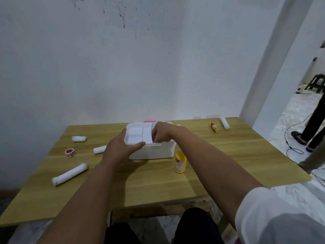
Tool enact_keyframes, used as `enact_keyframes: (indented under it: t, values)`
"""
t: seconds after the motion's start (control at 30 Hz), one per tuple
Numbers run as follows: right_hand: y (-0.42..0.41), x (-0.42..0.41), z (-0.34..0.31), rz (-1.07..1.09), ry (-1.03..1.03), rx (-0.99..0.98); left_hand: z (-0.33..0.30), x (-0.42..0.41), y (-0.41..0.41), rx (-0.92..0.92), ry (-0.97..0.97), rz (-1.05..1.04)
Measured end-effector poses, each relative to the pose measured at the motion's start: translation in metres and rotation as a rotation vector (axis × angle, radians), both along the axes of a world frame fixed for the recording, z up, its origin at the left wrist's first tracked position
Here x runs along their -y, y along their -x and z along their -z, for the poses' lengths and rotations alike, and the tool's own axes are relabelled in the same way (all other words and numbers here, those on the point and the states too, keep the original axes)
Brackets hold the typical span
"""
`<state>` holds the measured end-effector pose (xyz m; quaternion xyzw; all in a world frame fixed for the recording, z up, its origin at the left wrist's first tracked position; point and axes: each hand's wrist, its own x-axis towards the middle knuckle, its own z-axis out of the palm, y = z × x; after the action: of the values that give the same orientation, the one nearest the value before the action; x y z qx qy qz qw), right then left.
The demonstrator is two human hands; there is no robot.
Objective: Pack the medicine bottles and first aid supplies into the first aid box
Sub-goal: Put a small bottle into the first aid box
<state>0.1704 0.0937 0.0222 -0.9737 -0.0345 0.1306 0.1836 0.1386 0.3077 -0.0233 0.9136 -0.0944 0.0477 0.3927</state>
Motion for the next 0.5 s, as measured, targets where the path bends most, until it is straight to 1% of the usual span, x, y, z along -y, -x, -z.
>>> enact_keyframes:
  t: [0.13,0.37,0.5]
  values:
    - [0.006,0.009,-0.012,0.017,-0.112,-0.008,0.002,-0.001,-0.004,-0.021,-0.016,0.011]
    - [0.032,0.046,-0.05,0.114,-0.267,0.166,0.0,-0.004,-0.007,-0.038,0.037,0.052]
    - [0.057,0.072,-0.055,0.163,-0.294,0.205,-0.005,-0.007,-0.007,-0.096,0.019,0.074]
